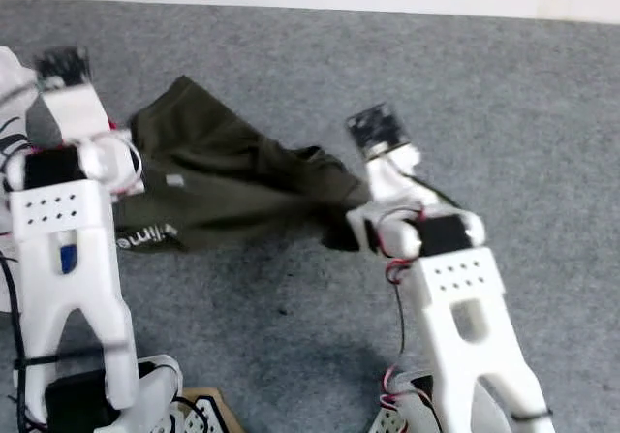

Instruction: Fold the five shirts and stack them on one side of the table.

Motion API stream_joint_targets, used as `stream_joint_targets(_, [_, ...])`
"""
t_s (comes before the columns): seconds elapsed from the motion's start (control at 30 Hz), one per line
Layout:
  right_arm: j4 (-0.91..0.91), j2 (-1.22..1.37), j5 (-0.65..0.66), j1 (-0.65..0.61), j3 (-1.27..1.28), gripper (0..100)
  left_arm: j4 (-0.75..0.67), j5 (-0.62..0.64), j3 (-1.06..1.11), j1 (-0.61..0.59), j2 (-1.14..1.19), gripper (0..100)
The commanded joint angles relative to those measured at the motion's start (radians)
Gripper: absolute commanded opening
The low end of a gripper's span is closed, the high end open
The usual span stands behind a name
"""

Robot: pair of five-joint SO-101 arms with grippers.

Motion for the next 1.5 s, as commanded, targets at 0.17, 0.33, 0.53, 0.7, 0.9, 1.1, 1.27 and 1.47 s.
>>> stream_joint_targets(0.17, [0.058, -0.200, 0.008, 0.065, -0.280, 0.5, 0.130, 0.124, -0.499, -0.012, -0.007, 1])
stream_joint_targets(0.33, [0.163, -0.211, 0.037, 0.065, -0.516, 0.5, 0.210, 0.192, -0.753, -0.013, -0.007, 1])
stream_joint_targets(0.53, [0.354, -0.208, 0.135, 0.065, -0.839, 0.5, 0.252, 0.282, -1.003, -0.093, -0.007, 1])
stream_joint_targets(0.7, [0.490, -0.208, 0.175, 0.065, -1.063, 0.5, 0.265, 0.310, -1.170, -0.174, -0.007, 1])
stream_joint_targets(0.9, [0.567, -0.208, 0.176, 0.096, -1.225, 0.5, 0.267, 0.304, -1.380, -0.219, -0.007, 1])
stream_joint_targets(1.1, [0.616, -0.188, 0.219, 0.139, -1.230, 0.5, 0.301, 0.302, -1.449, -0.275, 0.001, 1])
stream_joint_targets(1.27, [0.661, -0.044, 0.232, 0.170, -1.239, 0.5, 0.295, 0.302, -1.392, -0.280, 0.004, 1])
stream_joint_targets(1.47, [0.634, 0.127, 0.258, 0.177, -1.242, 0.5, 0.207, 0.302, -1.199, -0.277, 0.004, 1])
